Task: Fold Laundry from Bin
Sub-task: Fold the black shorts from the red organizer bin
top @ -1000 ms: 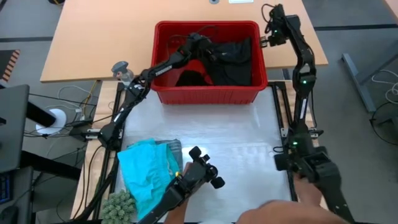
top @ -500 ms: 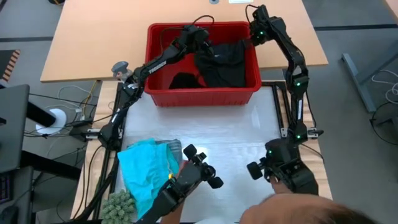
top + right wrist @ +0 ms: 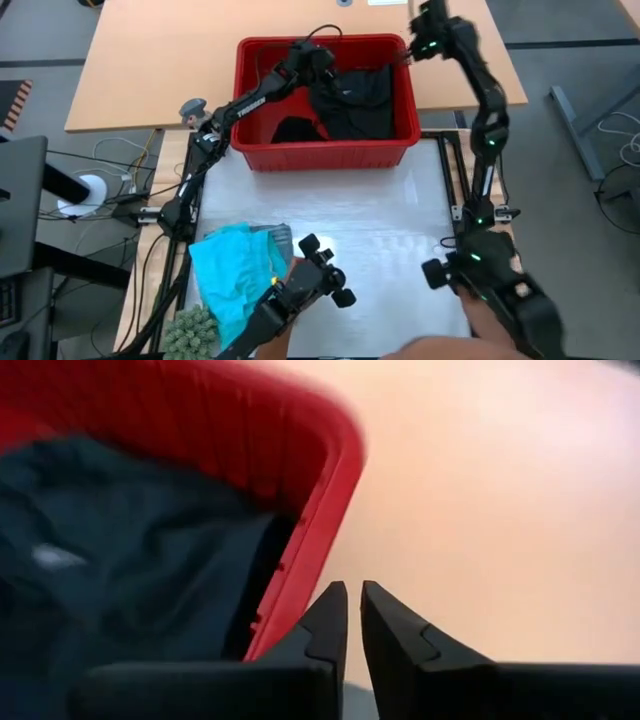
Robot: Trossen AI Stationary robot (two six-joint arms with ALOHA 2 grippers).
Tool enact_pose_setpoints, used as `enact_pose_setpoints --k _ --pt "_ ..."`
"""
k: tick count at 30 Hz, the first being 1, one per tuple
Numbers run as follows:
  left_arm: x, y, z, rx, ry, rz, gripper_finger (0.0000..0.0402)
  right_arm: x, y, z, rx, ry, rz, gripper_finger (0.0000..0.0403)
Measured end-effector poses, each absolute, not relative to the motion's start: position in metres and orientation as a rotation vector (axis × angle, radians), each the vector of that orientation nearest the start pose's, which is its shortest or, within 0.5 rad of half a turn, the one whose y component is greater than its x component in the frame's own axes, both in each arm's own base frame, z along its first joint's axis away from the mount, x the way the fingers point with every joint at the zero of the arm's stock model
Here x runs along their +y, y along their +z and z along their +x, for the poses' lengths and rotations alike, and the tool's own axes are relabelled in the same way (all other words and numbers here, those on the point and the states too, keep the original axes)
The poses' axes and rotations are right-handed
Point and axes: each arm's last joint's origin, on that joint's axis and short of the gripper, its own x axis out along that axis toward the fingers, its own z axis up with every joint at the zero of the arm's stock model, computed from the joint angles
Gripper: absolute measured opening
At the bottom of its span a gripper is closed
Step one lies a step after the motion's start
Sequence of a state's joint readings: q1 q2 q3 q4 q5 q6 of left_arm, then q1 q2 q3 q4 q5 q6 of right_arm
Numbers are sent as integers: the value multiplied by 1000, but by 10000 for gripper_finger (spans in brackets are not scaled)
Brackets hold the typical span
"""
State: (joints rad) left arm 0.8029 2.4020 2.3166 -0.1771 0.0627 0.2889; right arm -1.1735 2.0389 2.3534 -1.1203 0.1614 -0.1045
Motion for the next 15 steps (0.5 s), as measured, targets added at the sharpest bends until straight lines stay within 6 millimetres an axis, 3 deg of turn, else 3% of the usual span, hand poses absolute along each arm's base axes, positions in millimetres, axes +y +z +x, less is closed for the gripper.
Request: enact_pose_setpoints --k 3,8,15 --pt "402 275 393 359 623 153 120 -367 435 148 720 -1200 306 66" --pt "408 223 407 428 551 137 120 -334 468 135 651 -1196 252 100" --pt "407 209 410 474 544 159 120 -312 480 125 676 -1185 247 184"
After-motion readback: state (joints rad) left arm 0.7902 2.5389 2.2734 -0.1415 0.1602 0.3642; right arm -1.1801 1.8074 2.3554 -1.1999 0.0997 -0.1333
